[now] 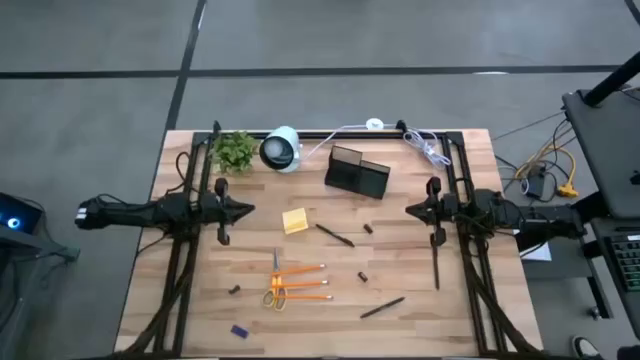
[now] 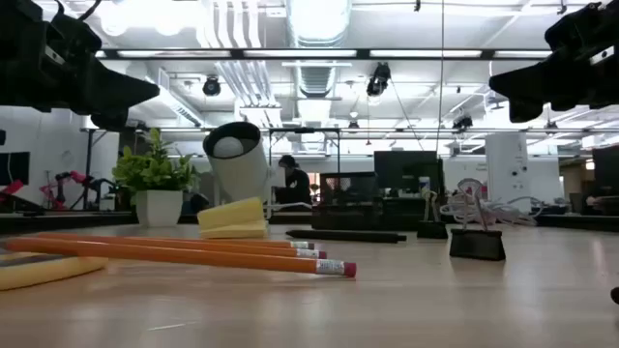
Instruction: Pick and place office supplies into organizer
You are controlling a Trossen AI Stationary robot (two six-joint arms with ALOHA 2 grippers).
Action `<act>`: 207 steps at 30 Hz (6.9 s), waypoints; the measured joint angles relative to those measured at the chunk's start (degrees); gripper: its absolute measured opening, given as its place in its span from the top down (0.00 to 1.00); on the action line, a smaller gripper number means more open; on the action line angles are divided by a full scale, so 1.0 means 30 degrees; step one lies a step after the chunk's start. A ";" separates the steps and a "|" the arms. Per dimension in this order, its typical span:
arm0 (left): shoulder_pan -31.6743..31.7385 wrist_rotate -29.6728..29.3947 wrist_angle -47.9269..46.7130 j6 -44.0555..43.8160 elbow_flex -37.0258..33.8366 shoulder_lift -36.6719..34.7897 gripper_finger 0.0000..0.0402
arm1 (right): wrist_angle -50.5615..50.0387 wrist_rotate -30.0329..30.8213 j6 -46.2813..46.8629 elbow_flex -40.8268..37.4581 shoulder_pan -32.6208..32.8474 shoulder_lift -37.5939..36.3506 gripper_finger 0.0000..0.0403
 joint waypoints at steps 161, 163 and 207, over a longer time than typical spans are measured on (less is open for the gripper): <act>0.0006 -0.4065 1.1849 -0.7598 0.0969 0.5712 0.59 | -1.4168 0.3536 1.8363 1.8620 0.2499 2.5199 0.62; 0.0006 -0.4065 1.1869 -0.7599 0.0969 0.5748 0.59 | -1.5498 0.3533 1.8883 1.9413 0.2499 2.6188 0.62; 0.0003 -0.4057 1.1828 -0.8065 0.0925 0.5872 0.59 | -1.7409 0.2294 1.6672 2.2827 0.1299 3.3259 0.40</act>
